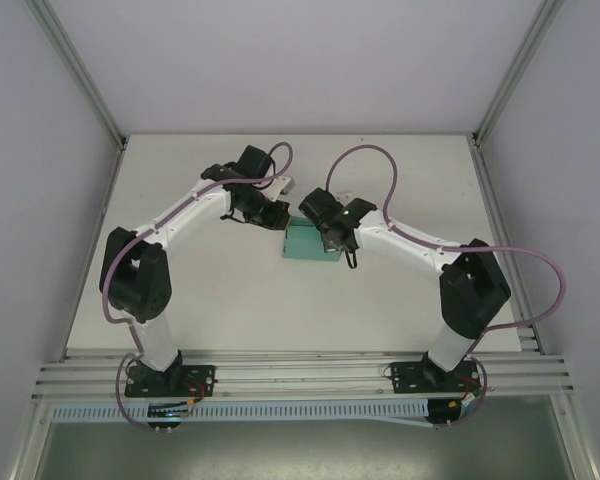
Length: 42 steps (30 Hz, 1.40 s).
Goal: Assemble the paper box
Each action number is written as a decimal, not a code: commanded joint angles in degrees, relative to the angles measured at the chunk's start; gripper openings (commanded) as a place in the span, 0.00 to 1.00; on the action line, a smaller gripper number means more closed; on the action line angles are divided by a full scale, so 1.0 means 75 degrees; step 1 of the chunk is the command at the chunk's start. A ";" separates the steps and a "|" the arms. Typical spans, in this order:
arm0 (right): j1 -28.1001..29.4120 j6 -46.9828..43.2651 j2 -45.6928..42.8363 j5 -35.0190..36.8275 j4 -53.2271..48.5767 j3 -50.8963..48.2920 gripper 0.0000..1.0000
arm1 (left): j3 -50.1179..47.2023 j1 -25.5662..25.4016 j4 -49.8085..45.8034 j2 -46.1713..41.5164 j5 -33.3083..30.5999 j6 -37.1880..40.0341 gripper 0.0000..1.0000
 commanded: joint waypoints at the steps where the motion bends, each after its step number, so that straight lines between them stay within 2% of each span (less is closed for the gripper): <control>1: 0.0175 0.0516 0.0195 0.0533 -0.0596 -0.0061 0.00 | 0.0318 -0.0031 -0.0564 0.0124 0.0637 -0.0862 0.00; 9: 0.0340 0.0883 0.0026 0.0382 0.0102 -0.0498 0.00 | -0.0624 -0.0098 0.0197 -0.0324 0.0513 -0.1369 0.00; 13: 0.0409 0.1138 0.0037 0.0283 0.0308 -0.0717 0.00 | -0.1361 -0.0357 0.0973 -0.0647 -0.0120 -0.1461 0.00; 24: 0.0791 0.1660 -0.0251 0.0099 0.0850 -0.1406 0.00 | -0.2259 -0.0877 0.1883 -0.1047 -0.0439 -0.2575 0.00; 39: 0.1082 0.1974 -0.0613 0.0212 0.1705 -0.2261 0.00 | -0.3634 -0.1888 0.2098 -0.1696 -0.2910 -0.3185 0.00; 42: 0.1086 0.2080 -0.0670 0.0215 0.1815 -0.2385 0.00 | -0.3853 -0.1935 0.2346 -0.1684 -0.2892 -0.3175 0.00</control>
